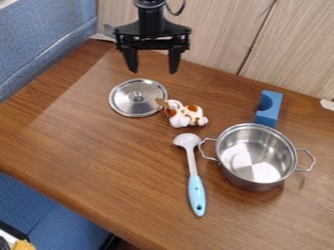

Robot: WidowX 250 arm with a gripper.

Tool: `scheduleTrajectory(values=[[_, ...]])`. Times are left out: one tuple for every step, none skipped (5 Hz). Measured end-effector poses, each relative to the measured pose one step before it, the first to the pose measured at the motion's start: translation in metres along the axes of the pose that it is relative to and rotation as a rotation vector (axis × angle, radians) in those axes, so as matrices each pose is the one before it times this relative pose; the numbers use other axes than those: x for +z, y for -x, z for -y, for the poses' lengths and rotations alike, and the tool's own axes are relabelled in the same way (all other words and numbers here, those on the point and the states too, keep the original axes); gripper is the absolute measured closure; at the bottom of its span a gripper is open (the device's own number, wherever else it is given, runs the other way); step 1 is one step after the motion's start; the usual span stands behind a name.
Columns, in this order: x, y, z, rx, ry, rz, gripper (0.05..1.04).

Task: Takes the lid and puts it on the pot

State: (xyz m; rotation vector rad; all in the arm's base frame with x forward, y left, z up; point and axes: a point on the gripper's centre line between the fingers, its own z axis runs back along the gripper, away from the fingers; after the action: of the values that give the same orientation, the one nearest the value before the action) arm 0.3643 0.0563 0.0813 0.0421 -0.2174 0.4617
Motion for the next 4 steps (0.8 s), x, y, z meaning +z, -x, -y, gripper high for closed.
scheduleTrajectory(values=[[-0.0189,-0.00018,-0.00593,0.0102,-0.033,-0.0337,0.082],[-0.01112,-0.00119,-0.00055,0.0063,-0.0216,0.0138,0.082],[-0.01234,0.00073,-0.00176,0.016,-0.0179,0.0113,0.083],[-0.01837,0.00184,-0.00146,0.0032,-0.0248,-0.01,0.083]])
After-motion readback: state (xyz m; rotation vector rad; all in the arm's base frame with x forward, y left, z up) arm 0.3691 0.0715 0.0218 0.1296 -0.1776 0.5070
